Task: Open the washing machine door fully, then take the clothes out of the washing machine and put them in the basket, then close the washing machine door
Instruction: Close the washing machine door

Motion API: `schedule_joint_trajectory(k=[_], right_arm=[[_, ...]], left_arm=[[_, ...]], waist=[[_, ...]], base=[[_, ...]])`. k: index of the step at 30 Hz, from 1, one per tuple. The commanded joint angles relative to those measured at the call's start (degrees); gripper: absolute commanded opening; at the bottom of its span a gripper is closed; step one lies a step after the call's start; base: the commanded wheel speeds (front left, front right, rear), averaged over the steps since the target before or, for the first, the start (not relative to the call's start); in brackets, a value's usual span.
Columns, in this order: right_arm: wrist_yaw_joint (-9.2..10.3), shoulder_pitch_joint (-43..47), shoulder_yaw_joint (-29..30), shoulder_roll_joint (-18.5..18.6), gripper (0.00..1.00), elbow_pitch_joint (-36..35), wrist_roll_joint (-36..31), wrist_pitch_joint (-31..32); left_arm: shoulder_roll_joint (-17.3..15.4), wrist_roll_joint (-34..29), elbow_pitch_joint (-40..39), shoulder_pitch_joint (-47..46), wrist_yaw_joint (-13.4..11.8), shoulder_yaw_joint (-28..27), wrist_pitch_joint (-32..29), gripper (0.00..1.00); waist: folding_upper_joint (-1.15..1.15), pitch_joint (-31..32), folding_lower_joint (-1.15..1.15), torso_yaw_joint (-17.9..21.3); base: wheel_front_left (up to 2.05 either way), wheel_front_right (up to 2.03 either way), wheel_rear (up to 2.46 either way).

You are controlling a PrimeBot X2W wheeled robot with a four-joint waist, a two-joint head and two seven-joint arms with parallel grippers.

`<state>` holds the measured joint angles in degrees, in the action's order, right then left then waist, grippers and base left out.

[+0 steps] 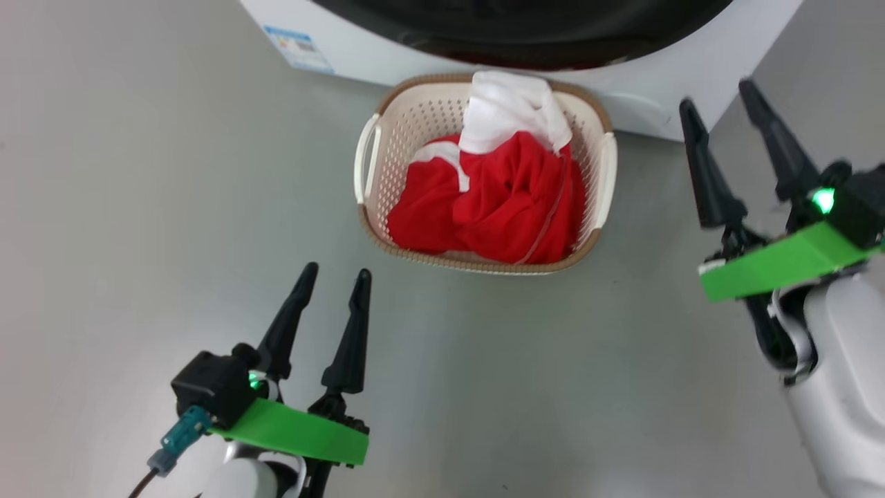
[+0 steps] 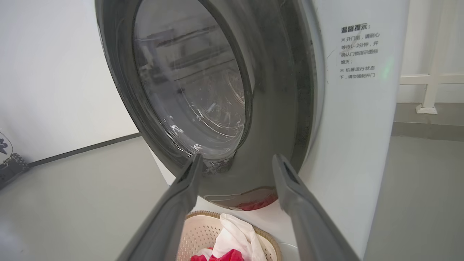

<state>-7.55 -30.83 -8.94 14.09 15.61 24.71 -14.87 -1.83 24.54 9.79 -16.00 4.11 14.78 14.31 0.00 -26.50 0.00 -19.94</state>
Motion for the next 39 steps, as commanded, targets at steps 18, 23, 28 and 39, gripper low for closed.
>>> schedule_joint_trajectory(k=[18, 23, 28, 39], right_arm=[[0.06, 17.2, 2.3, -5.9, 1.00, -2.7, 0.2, -0.1], [0.06, 19.8, 3.6, -6.9, 1.00, -2.7, 0.3, -0.1], [0.06, 23.1, 4.7, -7.4, 1.00, -3.1, 0.0, -0.1], [0.06, 28.7, 8.2, -8.0, 1.00, -3.2, -1.0, -0.1]], left_arm=[[-1.0, -6.2, 1.2, 6.6, 2.7, -10.2, 0.7, 1.00], [-1.0, -6.9, 1.4, 7.8, 3.0, -11.7, 0.7, 1.00], [-1.0, -7.4, 1.4, 9.0, 3.2, -12.8, 0.7, 1.00], [-1.0, -8.6, 1.1, 11.8, 3.4, -13.9, 0.7, 1.00]], waist=[[0.00, 11.2, 0.00, 9.0], [0.00, 12.6, 0.00, 10.9], [0.00, 13.7, 0.00, 12.3], [0.00, 16.1, 0.00, 15.2]], base=[[0.00, 0.00, 0.00], [0.00, 0.00, 0.00], [0.00, 0.00, 0.00], [0.00, 0.00, 0.00]])
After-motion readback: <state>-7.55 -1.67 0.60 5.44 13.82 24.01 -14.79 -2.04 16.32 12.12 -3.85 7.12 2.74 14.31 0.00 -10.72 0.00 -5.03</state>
